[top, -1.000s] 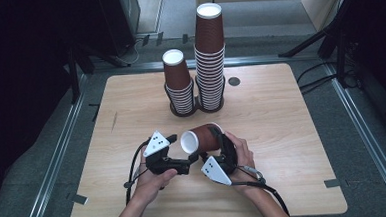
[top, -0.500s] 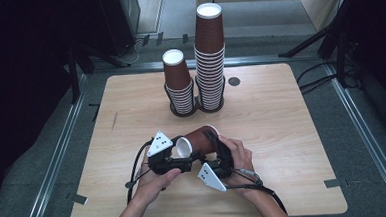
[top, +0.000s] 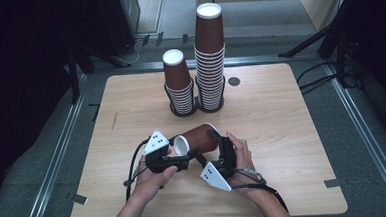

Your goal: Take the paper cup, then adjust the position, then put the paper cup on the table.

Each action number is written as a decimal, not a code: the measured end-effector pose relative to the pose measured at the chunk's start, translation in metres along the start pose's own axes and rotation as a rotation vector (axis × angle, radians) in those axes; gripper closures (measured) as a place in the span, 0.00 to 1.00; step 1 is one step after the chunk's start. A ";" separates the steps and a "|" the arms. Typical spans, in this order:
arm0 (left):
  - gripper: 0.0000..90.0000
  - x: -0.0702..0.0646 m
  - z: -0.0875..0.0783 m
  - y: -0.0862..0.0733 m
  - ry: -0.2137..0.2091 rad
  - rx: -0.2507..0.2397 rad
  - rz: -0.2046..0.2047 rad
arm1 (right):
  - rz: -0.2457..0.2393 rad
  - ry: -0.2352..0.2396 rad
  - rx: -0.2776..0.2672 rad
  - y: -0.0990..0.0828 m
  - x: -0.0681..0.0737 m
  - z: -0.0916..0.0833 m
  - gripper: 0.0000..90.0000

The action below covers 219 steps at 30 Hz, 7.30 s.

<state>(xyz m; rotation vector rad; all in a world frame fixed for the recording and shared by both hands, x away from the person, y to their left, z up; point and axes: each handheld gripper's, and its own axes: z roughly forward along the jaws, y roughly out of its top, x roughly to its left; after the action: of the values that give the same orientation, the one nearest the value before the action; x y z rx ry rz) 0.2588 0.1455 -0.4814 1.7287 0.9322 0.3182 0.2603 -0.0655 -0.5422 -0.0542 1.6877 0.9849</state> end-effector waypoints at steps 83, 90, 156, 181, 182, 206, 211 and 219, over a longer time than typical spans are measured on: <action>0.26 0.024 -0.017 0.003 0.102 -0.176 -0.021 | 1.807 -0.040 0.006 0.003 -0.033 -0.008 0.00; 0.26 0.023 -0.016 0.003 0.101 -0.175 -0.017 | 1.924 -0.042 0.013 0.000 -0.031 -0.006 0.00; 0.26 0.009 -0.008 -0.001 0.077 -0.157 0.068 | 2.596 0.010 0.033 0.018 -0.021 0.052 0.01; 0.03 0.026 -0.015 0.000 0.067 -0.112 -0.018 | 2.320 -0.190 -0.022 -0.001 -0.040 0.048 0.12; 0.03 0.027 -0.015 0.000 0.068 -0.112 -0.023 | 2.293 -0.202 -0.015 -0.004 -0.041 0.047 0.12; 0.03 0.067 -0.027 -0.018 0.203 -0.052 -0.088 | 1.745 -0.417 0.099 -0.056 -0.074 0.044 0.12; 0.03 0.076 -0.032 -0.024 0.233 -0.039 -0.112 | 1.618 -0.416 0.133 -0.066 -0.081 0.046 0.12; 0.03 0.085 -0.042 -0.033 0.271 -0.024 -0.131 | 1.451 -0.416 0.176 -0.081 -0.090 0.052 0.12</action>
<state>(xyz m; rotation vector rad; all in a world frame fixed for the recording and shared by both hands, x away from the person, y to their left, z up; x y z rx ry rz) 0.2743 0.2384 -0.5155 1.6193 1.2263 0.4832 0.3755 -0.1247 -0.5161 1.5578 1.2466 1.6677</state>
